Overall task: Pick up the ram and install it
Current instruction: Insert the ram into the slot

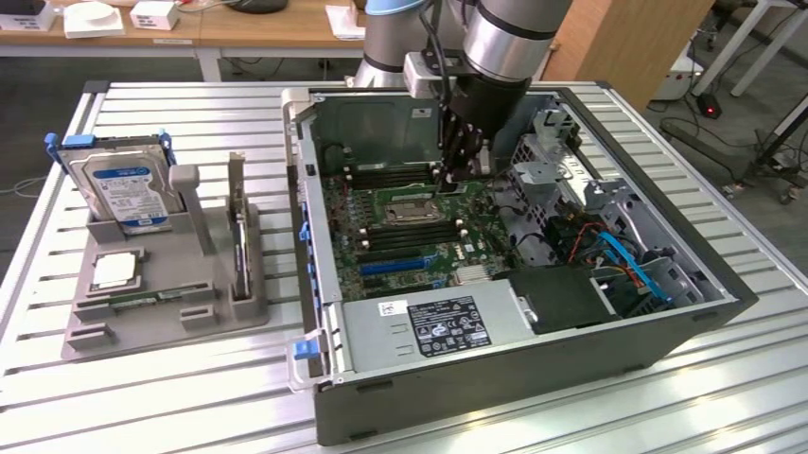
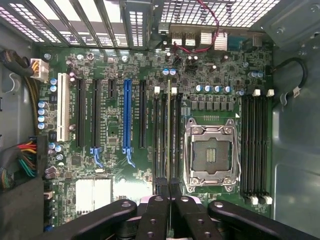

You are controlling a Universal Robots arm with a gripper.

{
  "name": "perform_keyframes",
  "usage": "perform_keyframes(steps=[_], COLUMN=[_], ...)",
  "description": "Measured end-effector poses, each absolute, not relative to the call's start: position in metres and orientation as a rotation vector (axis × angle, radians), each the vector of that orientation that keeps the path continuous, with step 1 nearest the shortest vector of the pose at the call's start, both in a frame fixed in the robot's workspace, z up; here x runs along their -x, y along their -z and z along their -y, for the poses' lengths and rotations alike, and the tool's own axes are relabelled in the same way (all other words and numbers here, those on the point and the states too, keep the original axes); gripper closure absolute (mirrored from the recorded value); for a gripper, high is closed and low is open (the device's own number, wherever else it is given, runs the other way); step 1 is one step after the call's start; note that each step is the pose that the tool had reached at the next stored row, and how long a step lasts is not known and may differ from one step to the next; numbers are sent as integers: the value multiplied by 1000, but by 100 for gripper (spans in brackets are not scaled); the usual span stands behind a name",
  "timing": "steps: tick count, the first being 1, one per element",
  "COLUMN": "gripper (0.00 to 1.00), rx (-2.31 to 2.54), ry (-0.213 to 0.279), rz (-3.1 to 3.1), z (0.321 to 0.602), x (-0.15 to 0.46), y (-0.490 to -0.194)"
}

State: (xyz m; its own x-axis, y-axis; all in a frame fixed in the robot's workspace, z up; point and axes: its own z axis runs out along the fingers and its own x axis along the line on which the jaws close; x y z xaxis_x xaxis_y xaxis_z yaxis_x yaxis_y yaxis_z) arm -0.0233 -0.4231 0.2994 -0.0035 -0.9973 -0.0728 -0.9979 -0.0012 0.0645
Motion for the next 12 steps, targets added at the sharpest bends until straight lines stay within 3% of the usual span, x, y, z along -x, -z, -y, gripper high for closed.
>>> perform_keyframes(steps=[12], gripper=[89], rx=[2213], ry=[-152], rz=[-2216], z=[423], x=[23], y=[-290])
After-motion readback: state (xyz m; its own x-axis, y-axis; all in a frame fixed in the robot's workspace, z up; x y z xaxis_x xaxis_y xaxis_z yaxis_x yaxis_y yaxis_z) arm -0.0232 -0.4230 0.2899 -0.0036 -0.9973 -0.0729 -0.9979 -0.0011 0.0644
